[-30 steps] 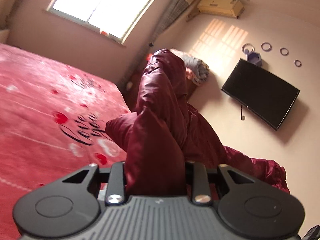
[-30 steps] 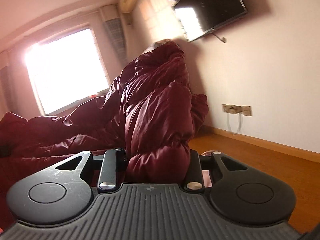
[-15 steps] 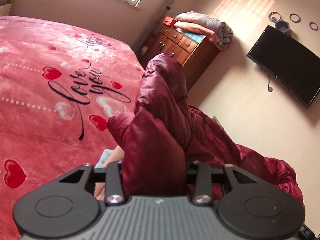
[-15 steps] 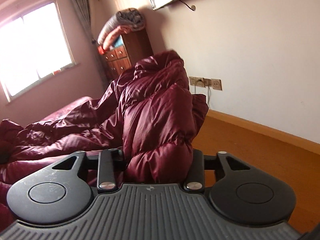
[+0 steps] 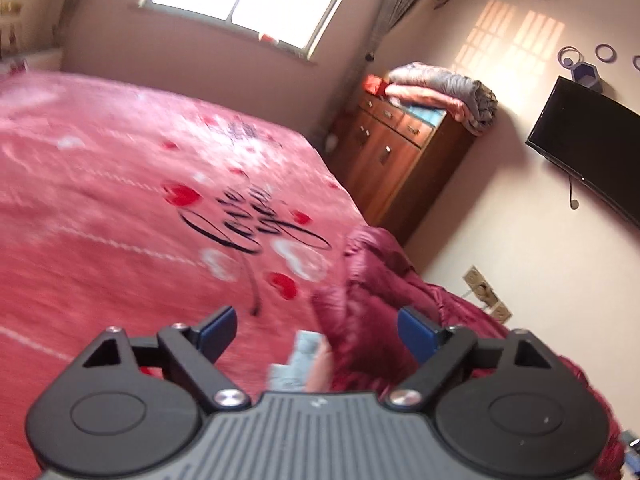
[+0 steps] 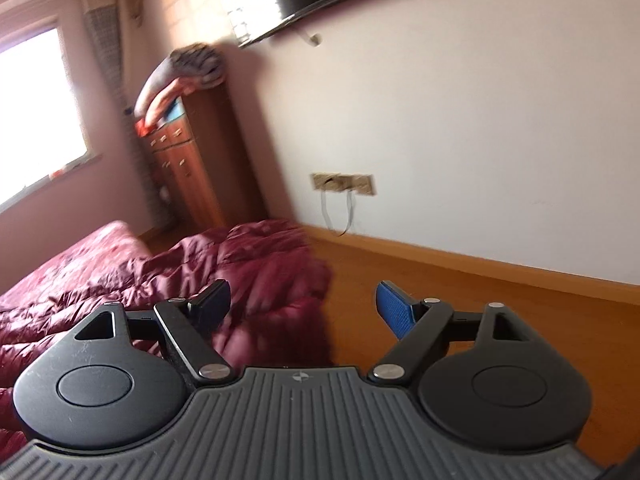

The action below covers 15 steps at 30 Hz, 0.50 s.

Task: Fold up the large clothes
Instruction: 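Lower the jacket onto the tan quilt stack and open both grippers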

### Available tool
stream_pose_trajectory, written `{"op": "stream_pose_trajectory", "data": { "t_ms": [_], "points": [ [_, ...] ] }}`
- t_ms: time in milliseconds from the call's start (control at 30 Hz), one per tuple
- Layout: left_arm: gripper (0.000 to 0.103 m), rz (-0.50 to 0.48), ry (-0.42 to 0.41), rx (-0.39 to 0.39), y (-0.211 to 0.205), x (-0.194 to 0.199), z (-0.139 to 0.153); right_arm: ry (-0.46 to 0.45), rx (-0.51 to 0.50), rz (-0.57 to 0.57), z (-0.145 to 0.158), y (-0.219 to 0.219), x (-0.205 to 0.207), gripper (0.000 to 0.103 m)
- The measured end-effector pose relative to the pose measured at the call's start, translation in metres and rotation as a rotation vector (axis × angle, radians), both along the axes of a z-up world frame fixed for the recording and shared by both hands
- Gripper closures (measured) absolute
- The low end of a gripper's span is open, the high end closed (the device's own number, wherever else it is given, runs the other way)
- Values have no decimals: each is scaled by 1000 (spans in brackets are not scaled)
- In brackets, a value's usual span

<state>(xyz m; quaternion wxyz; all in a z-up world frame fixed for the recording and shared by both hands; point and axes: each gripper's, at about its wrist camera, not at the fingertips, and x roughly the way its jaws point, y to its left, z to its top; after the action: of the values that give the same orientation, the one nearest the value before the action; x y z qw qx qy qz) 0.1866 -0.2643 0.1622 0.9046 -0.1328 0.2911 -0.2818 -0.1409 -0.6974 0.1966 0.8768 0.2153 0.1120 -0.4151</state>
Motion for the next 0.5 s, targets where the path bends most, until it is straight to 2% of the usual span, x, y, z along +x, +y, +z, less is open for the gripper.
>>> {"op": "stream_pose_trajectory", "data": {
  "t_ms": [167, 267, 367, 500],
  "points": [
    [11, -5, -72, 54, 36, -51, -4, -57, -6, -54, 3, 44, -51, 3],
    [8, -11, -96, 95, 57, -91, -11, -69, 3, -73, -6, 73, -78, 2],
    [4, -15, -110, 135, 75, -132, -18, -33, -3, -53, -12, 109, -91, 2],
    [1, -25, -94, 143, 98, -176, -23, 23, -38, 1, -23, 160, -106, 0]
  ]
}}
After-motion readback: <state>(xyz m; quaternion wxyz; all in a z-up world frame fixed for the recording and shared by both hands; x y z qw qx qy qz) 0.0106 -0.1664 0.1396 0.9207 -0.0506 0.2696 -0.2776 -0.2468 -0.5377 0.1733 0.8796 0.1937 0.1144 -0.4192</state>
